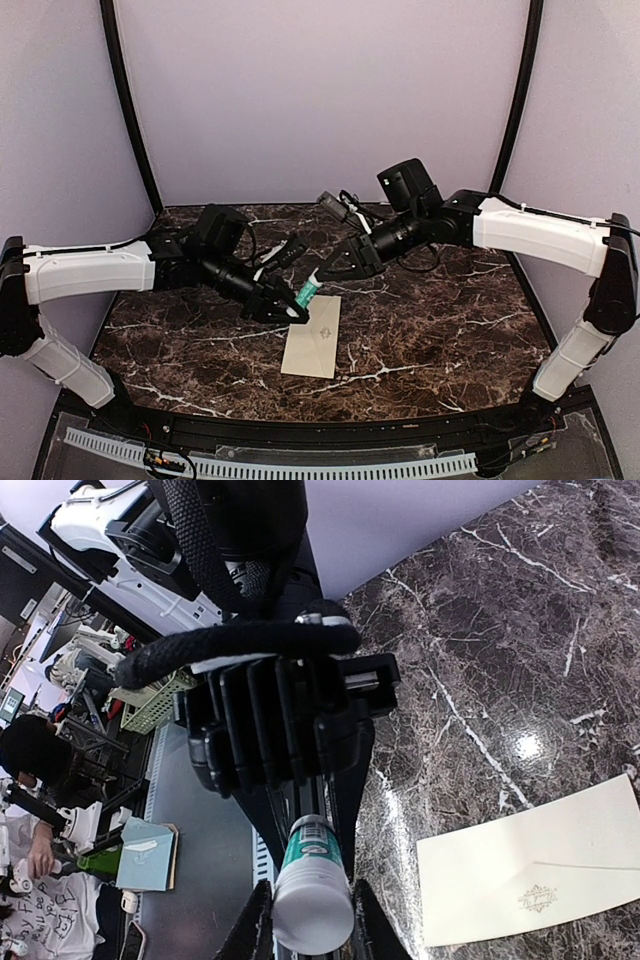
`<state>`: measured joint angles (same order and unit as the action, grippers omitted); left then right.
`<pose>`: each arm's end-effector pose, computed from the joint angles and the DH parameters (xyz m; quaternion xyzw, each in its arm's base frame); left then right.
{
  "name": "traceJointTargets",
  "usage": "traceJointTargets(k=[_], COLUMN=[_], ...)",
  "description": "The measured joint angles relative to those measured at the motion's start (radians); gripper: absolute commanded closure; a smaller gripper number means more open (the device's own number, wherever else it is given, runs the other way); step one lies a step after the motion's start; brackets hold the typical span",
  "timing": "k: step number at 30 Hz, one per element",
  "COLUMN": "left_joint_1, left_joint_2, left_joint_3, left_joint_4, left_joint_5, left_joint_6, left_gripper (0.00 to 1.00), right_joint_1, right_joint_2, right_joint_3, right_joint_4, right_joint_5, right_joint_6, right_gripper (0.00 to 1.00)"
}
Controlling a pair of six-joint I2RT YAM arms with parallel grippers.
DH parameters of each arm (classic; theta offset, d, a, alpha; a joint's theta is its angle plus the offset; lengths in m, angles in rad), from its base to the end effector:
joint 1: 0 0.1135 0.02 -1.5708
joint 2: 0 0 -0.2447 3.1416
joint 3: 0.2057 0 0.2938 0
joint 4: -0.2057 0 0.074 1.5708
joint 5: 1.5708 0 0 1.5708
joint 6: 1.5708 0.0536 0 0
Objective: Place the letter into the envelope and seal it
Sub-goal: Close the solid glue cap on the solid glue.
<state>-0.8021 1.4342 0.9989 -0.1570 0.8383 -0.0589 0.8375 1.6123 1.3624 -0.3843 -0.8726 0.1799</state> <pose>0.2243 -0.2893 0.2277 0.4710 0.6818 -0.5056 0.2402 0.2446 0.3329 0.2807 -0.4417 0.7038 0.5286 0.1736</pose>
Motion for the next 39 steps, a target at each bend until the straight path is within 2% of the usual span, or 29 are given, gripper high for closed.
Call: traceJointTargets(k=[25, 39], left_joint_1=[0.036, 0.048], left_joint_2=[-0.016, -0.062], left_joint_3=[-0.059, -0.101], left_joint_4=[0.026, 0.035], left_joint_5=[0.093, 0.047], left_joint_6=[-0.046, -0.049], left_gripper=[1.0, 1.0], right_joint_1=[0.037, 0.052], right_joint_2=[0.046, 0.076], right_joint_3=[0.023, 0.032], right_joint_4=[0.007, 0.049], right_joint_5=[-0.003, -0.009], right_joint_6=[-0.012, -0.019], right_gripper=[1.0, 1.0])
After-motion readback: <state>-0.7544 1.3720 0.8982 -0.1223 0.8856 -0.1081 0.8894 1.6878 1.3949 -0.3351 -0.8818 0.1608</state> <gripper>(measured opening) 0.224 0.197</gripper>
